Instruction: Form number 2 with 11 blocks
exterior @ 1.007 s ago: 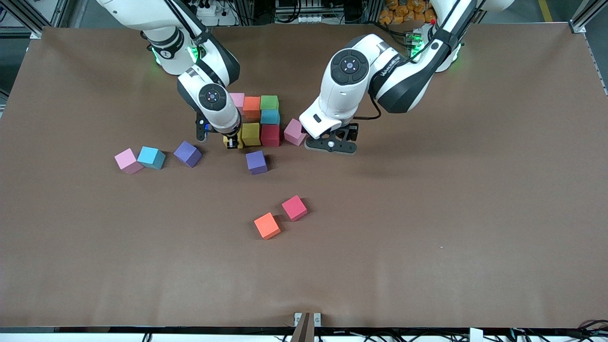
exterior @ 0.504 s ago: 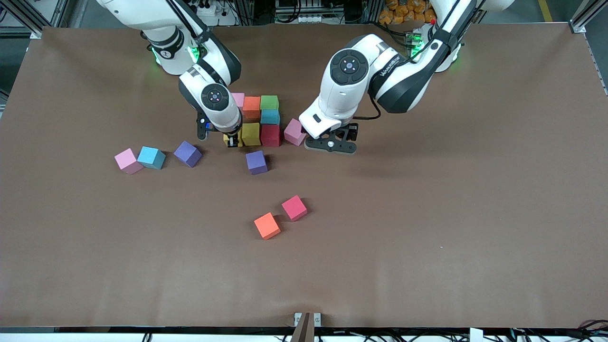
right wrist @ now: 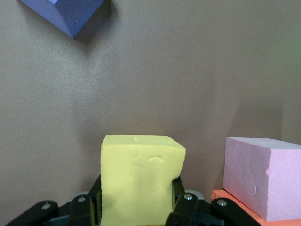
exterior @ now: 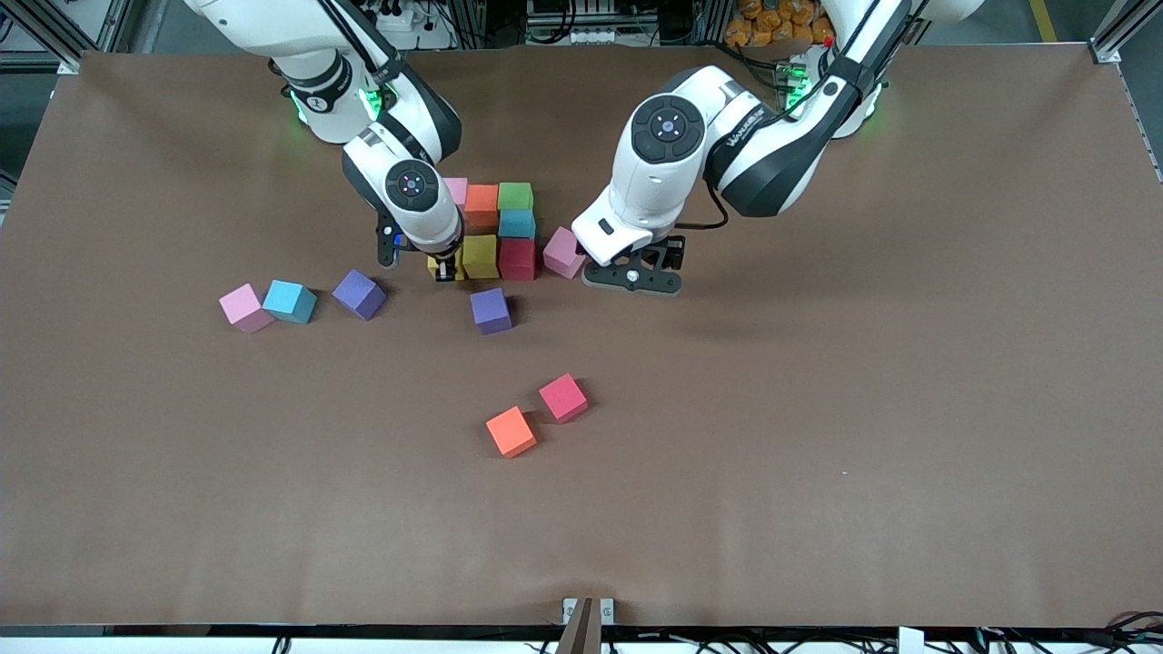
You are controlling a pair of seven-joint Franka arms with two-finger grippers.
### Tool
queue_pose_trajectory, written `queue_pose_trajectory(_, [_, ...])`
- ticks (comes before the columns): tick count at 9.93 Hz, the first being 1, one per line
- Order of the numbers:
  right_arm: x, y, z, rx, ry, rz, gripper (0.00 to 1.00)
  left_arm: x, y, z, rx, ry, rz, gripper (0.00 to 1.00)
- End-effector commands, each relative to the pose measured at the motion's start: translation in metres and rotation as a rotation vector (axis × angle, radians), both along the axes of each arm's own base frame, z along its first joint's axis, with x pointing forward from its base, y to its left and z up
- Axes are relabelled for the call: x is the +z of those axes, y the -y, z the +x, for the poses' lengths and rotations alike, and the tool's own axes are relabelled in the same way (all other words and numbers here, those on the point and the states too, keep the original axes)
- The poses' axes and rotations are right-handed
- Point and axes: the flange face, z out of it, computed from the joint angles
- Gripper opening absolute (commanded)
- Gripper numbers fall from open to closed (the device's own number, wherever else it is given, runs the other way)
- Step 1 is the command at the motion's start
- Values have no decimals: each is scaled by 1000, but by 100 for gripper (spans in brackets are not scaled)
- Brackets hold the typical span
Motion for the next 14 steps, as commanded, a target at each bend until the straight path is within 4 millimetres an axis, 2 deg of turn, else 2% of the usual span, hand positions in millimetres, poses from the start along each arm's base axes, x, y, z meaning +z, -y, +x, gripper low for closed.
queue_pose_trajectory(1, [-3, -5, -1, -13, -11, -6, 82, -5, 4, 1, 2, 18, 15, 100])
queue_pose_trajectory(2, [-3, -5, -1, -11, -11, -6, 100, -12, 17, -6, -2, 29, -5, 100])
queue_pose_trajectory(4, [-3, -5, -1, -12, -10, -5, 100, -40, 44, -13, 34, 74, -41, 100])
queue_pose_trajectory(6, [-1, -6, 1, -12, -5, -2, 100, -60, 50, -13, 4, 123, -18, 100])
queue_pose_trajectory(7, [0, -6, 1, -12, -4, -3, 100, -69, 57, -23, -9, 111, -8, 100])
queue_pose_trajectory(9, [0, -7, 0, -11, -7, -5, 100, -99, 60, -23, -72, 141, 26, 100])
queue_pose_trajectory(11, [0, -5, -3, -1, -31, -28, 100, -125, 66, -38, -113, 149, 19, 100])
queue_pose_trajectory(13, [4, -7, 0, -3, -23, -24, 100, -155, 59, -55, -138, 136, 11, 100])
queue_pose_trajectory(14, [6, -7, 2, 1, -26, -30, 100, -155, 53, -54, -174, 150, -5, 100])
